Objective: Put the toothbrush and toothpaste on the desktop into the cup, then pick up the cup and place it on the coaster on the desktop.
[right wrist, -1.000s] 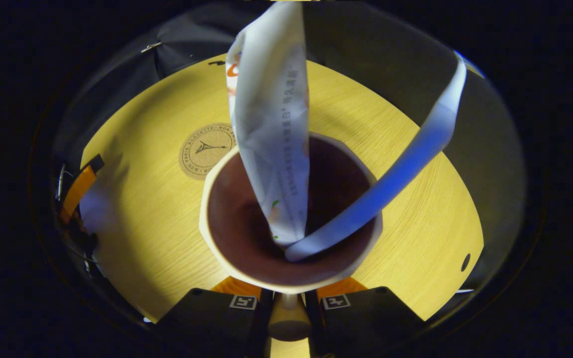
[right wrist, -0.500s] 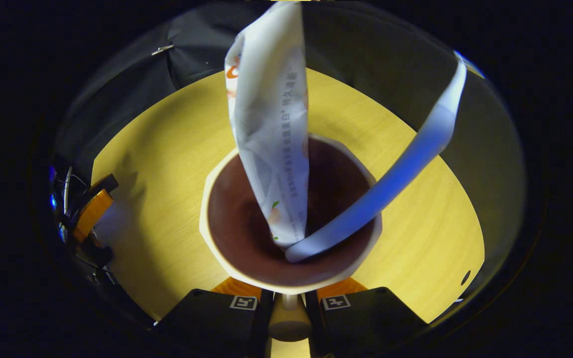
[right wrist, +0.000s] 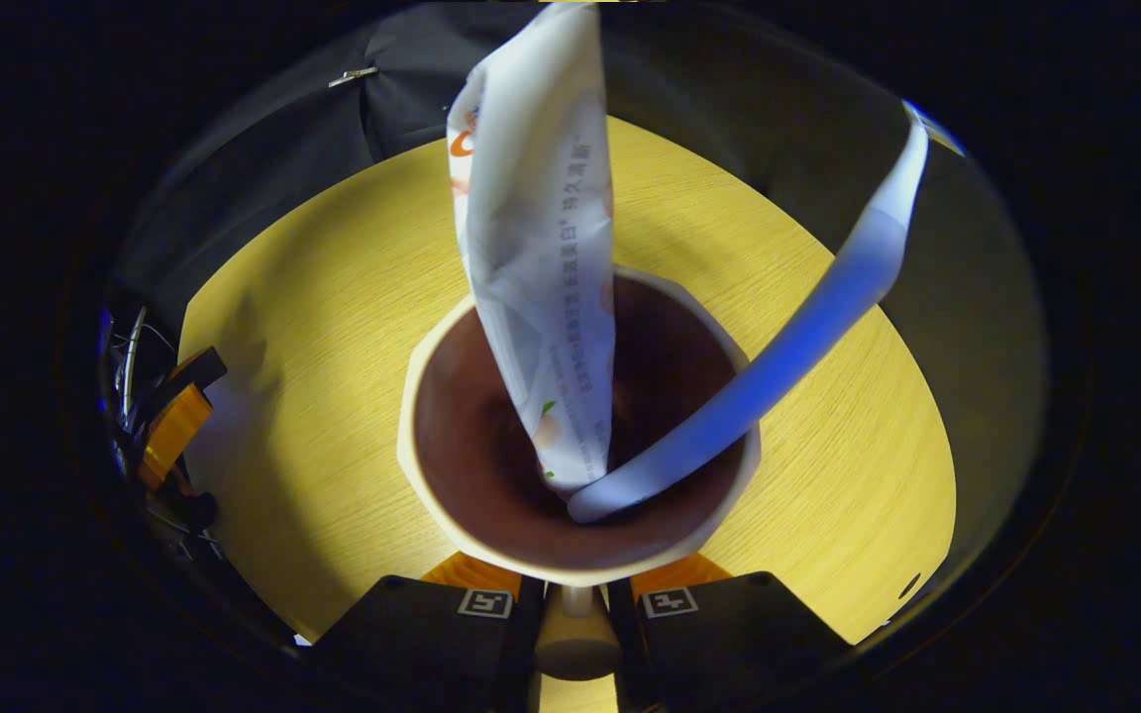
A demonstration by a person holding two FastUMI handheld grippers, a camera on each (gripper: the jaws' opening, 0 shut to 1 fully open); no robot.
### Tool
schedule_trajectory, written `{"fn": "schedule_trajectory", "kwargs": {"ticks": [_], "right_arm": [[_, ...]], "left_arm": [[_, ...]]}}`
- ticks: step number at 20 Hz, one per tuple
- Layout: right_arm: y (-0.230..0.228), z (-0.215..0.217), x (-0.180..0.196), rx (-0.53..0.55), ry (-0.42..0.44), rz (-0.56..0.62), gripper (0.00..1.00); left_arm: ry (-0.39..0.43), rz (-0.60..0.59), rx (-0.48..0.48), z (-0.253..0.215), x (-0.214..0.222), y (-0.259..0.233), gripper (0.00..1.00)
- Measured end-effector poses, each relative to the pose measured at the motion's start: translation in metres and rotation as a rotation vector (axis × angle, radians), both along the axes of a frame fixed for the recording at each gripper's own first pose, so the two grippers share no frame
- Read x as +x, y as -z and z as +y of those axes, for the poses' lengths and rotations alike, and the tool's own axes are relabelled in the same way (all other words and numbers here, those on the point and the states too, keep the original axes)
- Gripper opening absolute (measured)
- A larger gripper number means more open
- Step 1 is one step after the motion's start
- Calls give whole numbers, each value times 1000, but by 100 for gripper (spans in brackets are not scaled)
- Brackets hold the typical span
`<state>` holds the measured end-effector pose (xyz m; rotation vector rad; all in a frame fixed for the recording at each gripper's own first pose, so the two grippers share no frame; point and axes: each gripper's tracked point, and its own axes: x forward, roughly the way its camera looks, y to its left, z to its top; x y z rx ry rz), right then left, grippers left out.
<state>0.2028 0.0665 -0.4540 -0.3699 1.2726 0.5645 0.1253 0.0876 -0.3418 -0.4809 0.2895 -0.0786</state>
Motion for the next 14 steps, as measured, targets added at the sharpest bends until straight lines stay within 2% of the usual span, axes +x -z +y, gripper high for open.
{"fn": "schedule_trajectory", "kwargs": {"ticks": [6,7,8,14], "right_arm": [[12,6,0,-14,-7,20,32],[12,5,-1,-14,-5,22,27],[12,6,-2,-14,-6,23,33],[4,-1,-4,-13,4,6,36]], "left_arm": [[14,-1,12,-2,2,2,66],[14,1,13,-3,3,3,66],[14,3,13,-3,3,3,66],[13,-1,19,-5,4,-1,66]]}}
